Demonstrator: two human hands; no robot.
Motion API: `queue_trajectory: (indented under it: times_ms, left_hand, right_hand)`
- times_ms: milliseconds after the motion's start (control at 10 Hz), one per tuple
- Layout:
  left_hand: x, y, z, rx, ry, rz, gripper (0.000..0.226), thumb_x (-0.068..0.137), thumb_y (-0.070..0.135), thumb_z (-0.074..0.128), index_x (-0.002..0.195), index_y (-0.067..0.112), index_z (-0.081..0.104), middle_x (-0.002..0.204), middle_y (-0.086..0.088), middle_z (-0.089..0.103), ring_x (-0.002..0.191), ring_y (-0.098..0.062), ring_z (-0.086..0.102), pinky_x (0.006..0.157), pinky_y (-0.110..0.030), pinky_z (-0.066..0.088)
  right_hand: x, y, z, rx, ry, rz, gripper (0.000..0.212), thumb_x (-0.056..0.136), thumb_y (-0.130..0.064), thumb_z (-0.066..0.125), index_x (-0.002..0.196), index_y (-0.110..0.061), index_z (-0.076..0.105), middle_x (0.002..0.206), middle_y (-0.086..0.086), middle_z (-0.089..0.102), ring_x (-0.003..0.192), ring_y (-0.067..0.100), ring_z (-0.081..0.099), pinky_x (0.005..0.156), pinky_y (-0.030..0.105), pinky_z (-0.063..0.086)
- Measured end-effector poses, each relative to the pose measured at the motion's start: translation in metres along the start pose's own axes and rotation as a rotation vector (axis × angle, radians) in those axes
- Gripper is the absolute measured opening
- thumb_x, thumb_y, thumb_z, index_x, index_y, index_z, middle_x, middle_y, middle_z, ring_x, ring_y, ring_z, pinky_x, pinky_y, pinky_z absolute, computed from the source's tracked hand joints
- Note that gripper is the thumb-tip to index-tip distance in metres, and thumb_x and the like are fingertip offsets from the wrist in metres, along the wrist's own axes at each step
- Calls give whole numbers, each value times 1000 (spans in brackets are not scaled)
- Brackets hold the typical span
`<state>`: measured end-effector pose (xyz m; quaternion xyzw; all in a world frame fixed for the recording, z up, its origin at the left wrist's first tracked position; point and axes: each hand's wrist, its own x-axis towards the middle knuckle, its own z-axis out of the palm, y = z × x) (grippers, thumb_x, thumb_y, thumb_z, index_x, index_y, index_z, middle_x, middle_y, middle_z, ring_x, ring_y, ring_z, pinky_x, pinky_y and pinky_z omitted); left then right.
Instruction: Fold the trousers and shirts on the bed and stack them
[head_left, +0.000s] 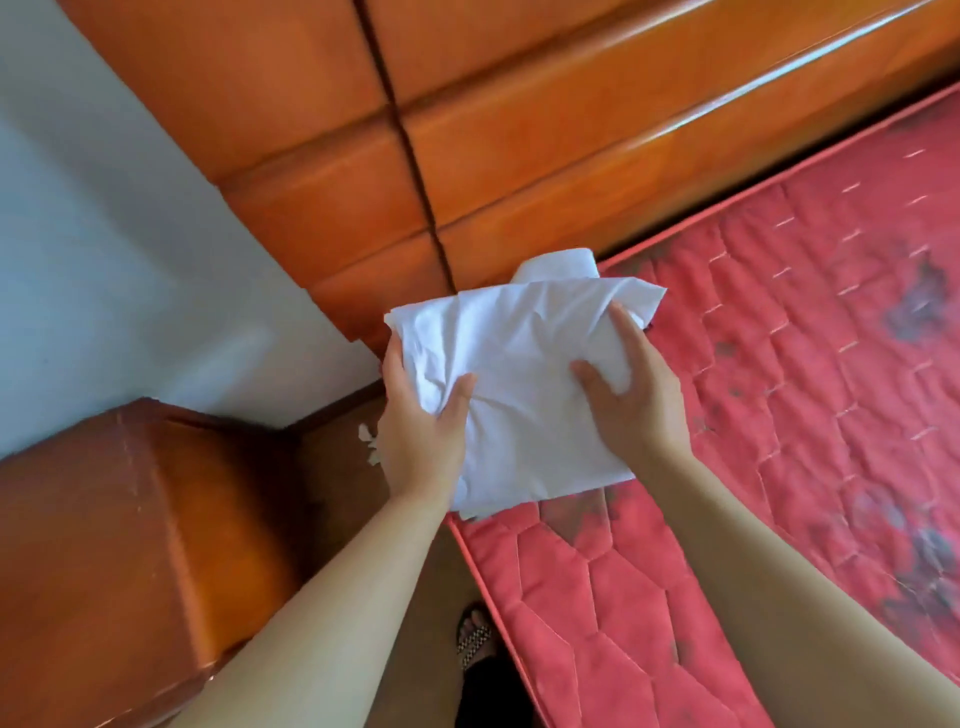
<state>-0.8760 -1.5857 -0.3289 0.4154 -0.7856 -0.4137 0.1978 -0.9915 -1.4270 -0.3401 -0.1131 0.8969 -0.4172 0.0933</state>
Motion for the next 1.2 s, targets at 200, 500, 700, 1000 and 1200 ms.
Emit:
queue_trajectory:
  times_ms: [200,500,700,1000,1200]
  left_hand:
    - [25,-80,40,89,-215,-127,88,83,46,62,148,32,4,151,-3,28,131,-22,35,93,-24,32]
    - [42,-93,45,751,-186,526,72,87,51,44,148,27,15,152,-20,18,140,-40,15,104,-62,19]
    - [53,-101,75,716,-435,598,56,91,47,33,145,33,27,155,-5,22,144,-25,16,113,-52,15]
    - [57,-117,87,777,-429,603,59,89,47,32,146,33,25,156,-3,18,144,-24,12,113,-50,9]
    - [48,-89,60,863,-501,510,65,86,67,0,146,43,2,158,2,5,145,-22,2,113,-53,1]
  right_hand:
    - [60,64,59,-226,-231,-33,61,83,-50,58,138,-48,29,111,-1,44,100,25,55,71,29,37]
    - [25,50,77,-442,79,-241,60,88,-49,50,140,-20,39,149,14,29,137,35,21,108,49,22]
    - [40,61,98,-498,-142,-364,54,93,-44,50,141,-24,40,153,6,25,142,31,17,115,46,7]
    - [50,81,103,-528,-154,-375,54,91,-51,38,140,-29,41,152,2,29,140,30,24,113,47,17]
    - [29,57,74,-468,-187,-310,61,91,-52,45,144,-26,32,154,3,24,142,27,19,114,47,20]
